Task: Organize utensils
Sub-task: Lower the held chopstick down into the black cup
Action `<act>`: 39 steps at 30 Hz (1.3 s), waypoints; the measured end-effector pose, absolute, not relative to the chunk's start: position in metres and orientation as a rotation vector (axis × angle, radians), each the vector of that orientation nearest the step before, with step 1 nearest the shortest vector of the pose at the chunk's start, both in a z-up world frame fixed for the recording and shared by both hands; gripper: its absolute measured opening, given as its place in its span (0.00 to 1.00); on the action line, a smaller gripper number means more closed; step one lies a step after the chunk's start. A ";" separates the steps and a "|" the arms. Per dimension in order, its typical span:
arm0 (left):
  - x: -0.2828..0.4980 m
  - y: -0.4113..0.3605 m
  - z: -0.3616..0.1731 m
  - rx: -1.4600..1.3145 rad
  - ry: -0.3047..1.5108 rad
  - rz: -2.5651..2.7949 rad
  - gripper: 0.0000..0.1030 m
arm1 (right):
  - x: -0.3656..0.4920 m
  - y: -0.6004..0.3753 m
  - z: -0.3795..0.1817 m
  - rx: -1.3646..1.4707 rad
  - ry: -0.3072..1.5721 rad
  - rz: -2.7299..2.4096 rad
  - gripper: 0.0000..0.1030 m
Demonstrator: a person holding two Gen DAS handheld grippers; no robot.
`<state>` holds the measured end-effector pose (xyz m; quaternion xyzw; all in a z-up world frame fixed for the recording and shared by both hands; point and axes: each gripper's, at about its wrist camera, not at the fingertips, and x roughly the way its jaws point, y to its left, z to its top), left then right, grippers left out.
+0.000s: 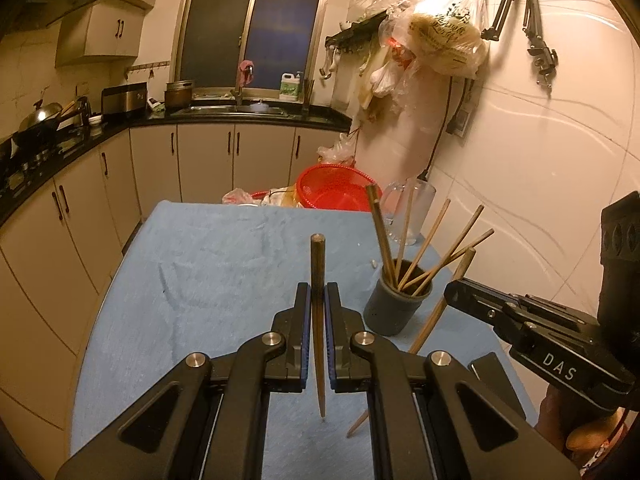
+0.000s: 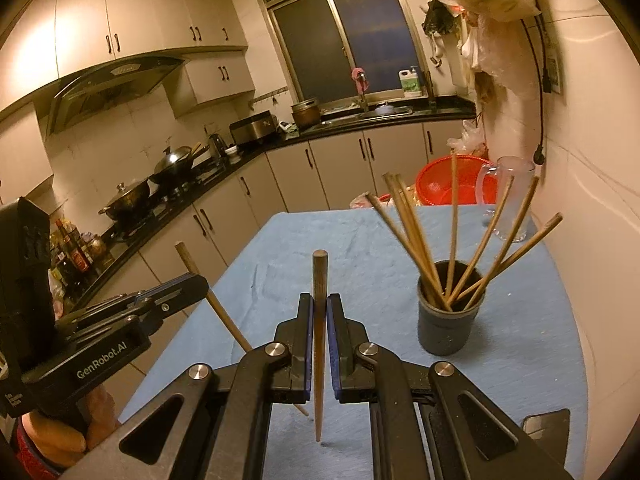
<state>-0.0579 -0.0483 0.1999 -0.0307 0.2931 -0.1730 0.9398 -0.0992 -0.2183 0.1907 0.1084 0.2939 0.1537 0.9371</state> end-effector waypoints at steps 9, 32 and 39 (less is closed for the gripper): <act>-0.050 -0.071 0.229 -0.057 0.558 -0.400 0.06 | -0.101 -0.243 0.219 0.206 0.544 0.253 0.07; 0.021 -0.153 0.301 -0.123 0.452 -0.496 0.06 | -0.062 -0.312 0.293 0.236 0.389 0.101 0.07; 0.048 -0.164 0.267 -0.134 0.507 -0.485 0.06 | -0.040 -0.318 0.271 0.211 0.410 0.062 0.07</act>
